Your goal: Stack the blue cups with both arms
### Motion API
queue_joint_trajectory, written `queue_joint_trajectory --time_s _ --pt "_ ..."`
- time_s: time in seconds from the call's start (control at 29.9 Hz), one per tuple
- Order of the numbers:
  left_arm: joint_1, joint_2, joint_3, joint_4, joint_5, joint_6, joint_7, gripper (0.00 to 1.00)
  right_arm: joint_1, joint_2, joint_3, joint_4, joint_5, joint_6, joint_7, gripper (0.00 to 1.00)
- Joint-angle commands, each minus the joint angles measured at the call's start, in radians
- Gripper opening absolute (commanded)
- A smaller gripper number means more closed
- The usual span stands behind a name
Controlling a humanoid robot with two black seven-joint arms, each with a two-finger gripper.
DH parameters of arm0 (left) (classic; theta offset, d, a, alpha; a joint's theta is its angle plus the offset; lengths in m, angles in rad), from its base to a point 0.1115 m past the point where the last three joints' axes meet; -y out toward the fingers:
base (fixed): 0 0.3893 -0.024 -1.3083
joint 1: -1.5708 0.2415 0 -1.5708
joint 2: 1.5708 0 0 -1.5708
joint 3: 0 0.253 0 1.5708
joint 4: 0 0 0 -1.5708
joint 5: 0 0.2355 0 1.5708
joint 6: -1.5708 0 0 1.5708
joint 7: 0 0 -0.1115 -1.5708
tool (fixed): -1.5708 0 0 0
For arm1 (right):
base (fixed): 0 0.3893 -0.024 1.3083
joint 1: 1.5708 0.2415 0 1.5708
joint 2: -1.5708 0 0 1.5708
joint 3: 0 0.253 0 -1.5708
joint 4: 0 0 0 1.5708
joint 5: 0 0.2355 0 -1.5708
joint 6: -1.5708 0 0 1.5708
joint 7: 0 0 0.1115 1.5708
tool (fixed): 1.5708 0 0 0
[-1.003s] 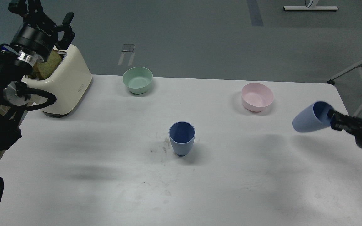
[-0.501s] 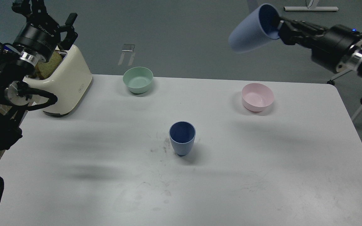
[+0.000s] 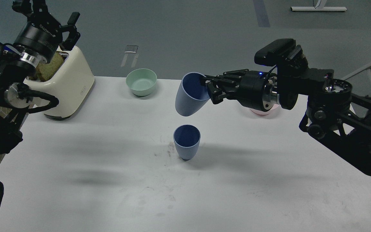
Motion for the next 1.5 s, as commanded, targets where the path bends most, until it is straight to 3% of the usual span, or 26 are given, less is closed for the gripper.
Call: queue_joint_trajectory --time_s 0.0,0.77,0.97,1.04,1.24,1.37,1.44,1.47 --pt "-0.002 -0.002 0.0 0.0 -0.001 0.0 0.0 0.97 -0.003 -0.001 -0.024 -0.001 -0.006 0.0 -0.003 0.0" --pt "-0.007 -0.002 0.0 -0.008 -0.001 0.0 0.0 0.97 -0.033 0.016 -0.121 -0.002 -0.04 0.0 -0.005 0.0" --pt "-0.007 -0.002 -0.002 -0.008 -0.001 0.0 0.0 0.97 -0.038 0.019 -0.118 -0.002 -0.04 0.0 -0.005 0.22" --pt "-0.007 -0.002 -0.002 -0.008 -0.001 0.0 0.0 0.97 -0.038 0.029 -0.115 -0.002 -0.04 0.0 -0.005 0.37" --pt "-0.007 -0.002 -0.002 -0.008 -0.001 0.0 0.0 0.97 -0.038 0.043 -0.107 -0.002 -0.038 0.0 -0.005 0.44" --pt "-0.008 0.0 -0.002 -0.008 -0.001 0.0 0.0 0.97 -0.044 0.043 -0.042 0.001 -0.035 0.0 -0.003 0.57" --pt "-0.008 0.003 -0.002 -0.008 -0.001 -0.002 0.0 0.97 -0.046 0.049 0.037 -0.002 -0.032 0.0 -0.003 0.73" --pt "-0.008 0.004 -0.002 -0.008 -0.001 -0.003 0.0 0.97 -0.044 0.064 0.101 -0.004 -0.026 0.0 -0.002 0.89"
